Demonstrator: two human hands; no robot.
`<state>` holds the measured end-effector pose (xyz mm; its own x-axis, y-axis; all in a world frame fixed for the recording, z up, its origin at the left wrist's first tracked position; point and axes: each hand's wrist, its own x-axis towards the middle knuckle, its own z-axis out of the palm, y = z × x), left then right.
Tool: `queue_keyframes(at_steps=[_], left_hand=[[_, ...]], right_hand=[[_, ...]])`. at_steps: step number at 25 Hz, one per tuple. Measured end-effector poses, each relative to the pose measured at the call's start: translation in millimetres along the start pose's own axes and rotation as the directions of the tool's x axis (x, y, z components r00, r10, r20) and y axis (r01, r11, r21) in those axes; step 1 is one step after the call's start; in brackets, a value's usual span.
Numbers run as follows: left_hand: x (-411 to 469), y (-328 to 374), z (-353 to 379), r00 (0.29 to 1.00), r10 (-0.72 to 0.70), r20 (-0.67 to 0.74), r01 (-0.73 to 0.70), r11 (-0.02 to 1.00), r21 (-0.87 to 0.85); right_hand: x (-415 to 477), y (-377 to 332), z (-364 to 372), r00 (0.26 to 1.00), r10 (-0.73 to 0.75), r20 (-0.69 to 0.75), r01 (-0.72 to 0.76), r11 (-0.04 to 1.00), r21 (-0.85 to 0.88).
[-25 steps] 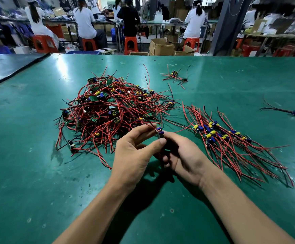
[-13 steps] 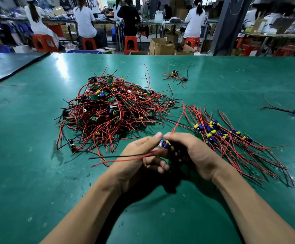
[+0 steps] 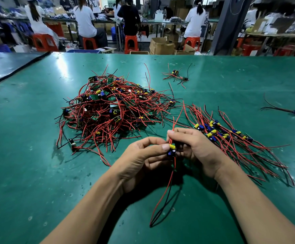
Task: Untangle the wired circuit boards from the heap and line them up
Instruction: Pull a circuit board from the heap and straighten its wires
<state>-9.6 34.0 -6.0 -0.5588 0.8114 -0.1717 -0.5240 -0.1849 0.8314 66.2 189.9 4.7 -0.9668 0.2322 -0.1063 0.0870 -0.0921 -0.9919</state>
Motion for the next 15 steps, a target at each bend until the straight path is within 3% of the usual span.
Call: queue_keyframes(at_steps=[10,15], left_hand=[[-0.4,-1.8,2.7,0.999,-0.017,-0.038,0.019,0.999,0.045],[1.2,-4.4,7.3,0.987,0.058,-0.150,-0.040,0.992,0.119]], right_hand=[[-0.7,6.2,4.4,0.999,-0.043,-0.006,0.043,0.999,0.014],[2.5,10.1,6.6,0.999,-0.036,0.004,0.035,0.994,0.100]])
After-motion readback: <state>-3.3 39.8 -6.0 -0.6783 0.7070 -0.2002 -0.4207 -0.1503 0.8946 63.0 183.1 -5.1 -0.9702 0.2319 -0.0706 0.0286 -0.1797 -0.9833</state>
